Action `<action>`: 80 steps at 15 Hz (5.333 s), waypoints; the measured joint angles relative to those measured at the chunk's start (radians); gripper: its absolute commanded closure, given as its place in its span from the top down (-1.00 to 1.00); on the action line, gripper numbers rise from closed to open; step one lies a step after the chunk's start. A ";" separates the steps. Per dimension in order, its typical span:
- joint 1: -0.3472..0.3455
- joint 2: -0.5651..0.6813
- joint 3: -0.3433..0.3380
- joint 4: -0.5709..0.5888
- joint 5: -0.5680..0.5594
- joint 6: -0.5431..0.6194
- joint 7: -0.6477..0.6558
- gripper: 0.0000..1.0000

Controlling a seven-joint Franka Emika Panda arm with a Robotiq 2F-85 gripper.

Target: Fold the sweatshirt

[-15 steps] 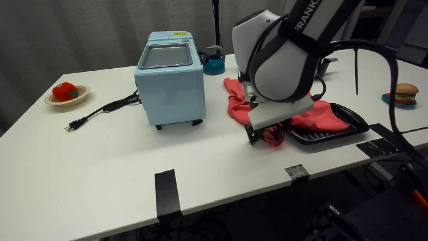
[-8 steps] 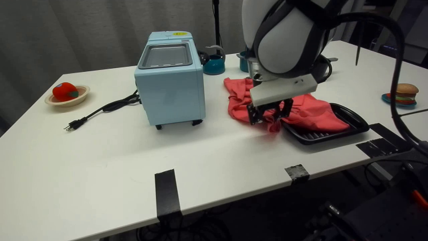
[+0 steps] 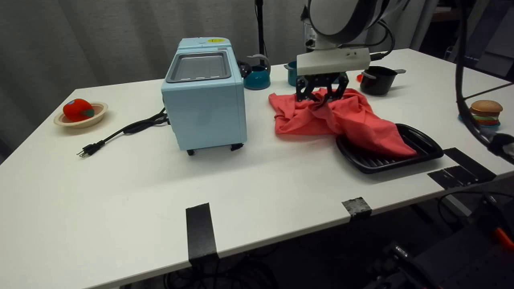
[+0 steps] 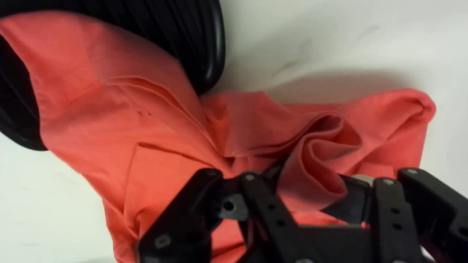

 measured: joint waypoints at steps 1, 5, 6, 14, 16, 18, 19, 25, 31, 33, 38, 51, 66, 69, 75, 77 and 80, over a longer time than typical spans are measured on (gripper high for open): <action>-0.001 0.012 -0.007 0.031 0.000 0.001 0.027 -1.00; -0.001 0.085 -0.022 0.172 -0.001 0.007 0.148 -1.00; -0.001 0.107 -0.026 0.210 -0.001 0.007 0.177 -1.00; 0.009 0.317 -0.069 0.537 -0.006 0.001 0.339 -0.47; 0.019 0.368 -0.089 0.609 -0.012 -0.008 0.363 -0.19; 0.024 0.405 -0.099 0.661 -0.012 -0.016 0.371 0.12; 0.025 0.416 -0.101 0.676 -0.012 -0.017 0.373 0.25; 0.023 0.400 -0.093 0.631 0.003 -0.026 0.334 1.00; -0.018 0.258 -0.026 0.440 0.072 -0.184 0.053 1.00; -0.024 0.204 -0.026 0.377 0.071 -0.240 -0.023 1.00; -0.043 0.127 -0.026 0.224 0.071 -0.271 -0.172 1.00; -0.109 0.104 -0.063 0.017 0.052 -0.213 -0.274 1.00; -0.131 0.102 -0.064 0.016 0.071 -0.167 -0.278 -1.00; -0.131 0.097 -0.068 0.031 0.070 -0.167 -0.278 -0.97; -0.131 0.089 -0.124 0.128 -0.001 -0.165 -0.240 -0.97; -0.131 0.095 -0.144 0.173 -0.033 -0.148 -0.191 -0.97; -0.130 0.125 -0.159 0.238 -0.069 -0.088 -0.080 -0.97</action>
